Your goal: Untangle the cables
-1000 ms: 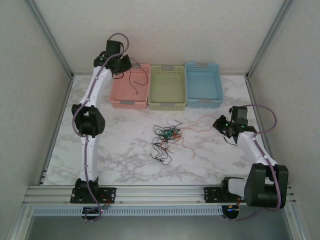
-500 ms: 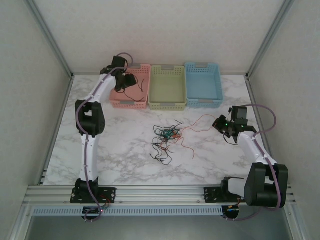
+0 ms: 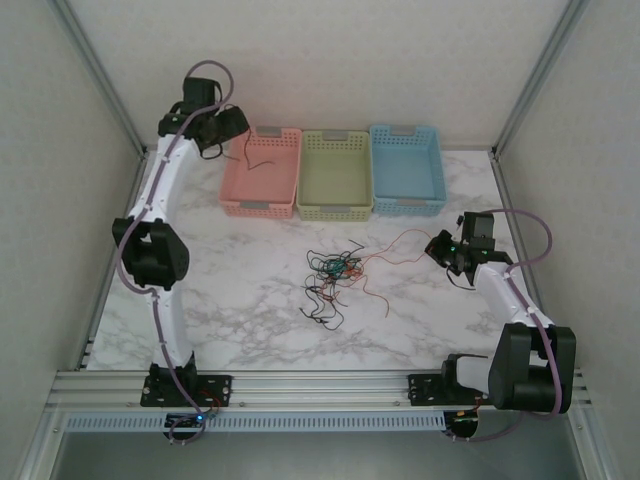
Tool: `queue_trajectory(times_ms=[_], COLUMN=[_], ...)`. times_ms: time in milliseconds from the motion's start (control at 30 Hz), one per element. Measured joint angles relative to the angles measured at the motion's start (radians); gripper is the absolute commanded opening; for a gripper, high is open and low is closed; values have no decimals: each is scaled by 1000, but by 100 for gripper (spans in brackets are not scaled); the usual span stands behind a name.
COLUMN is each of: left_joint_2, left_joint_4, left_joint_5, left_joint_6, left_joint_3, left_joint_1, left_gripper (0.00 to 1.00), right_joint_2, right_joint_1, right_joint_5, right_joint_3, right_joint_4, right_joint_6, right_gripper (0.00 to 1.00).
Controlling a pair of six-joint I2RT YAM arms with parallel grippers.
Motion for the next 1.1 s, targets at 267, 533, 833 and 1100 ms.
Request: queue_trajectory(times_ms=[267, 533, 833, 1100], left_joint_2=[297, 474, 471, 461], left_joint_4=[-117, -332, -456, -557], left_joint_5=[169, 217, 182, 181], left_joint_6=[49, 92, 190, 268], left_joint_3=[249, 378, 402, 400], left_joint_1=[-26, -36, -27, -13], left_gripper=[55, 70, 73, 75], right_joint_2=[2, 8, 26, 33], right_joint_1=[0, 0, 0, 2], right_joint_5=[0, 0, 0, -6], right_joint_3=[0, 0, 0, 0], right_joint_4=[0, 0, 0, 3], right_joint_6=[0, 0, 0, 0], right_gripper=[0, 0, 0, 0])
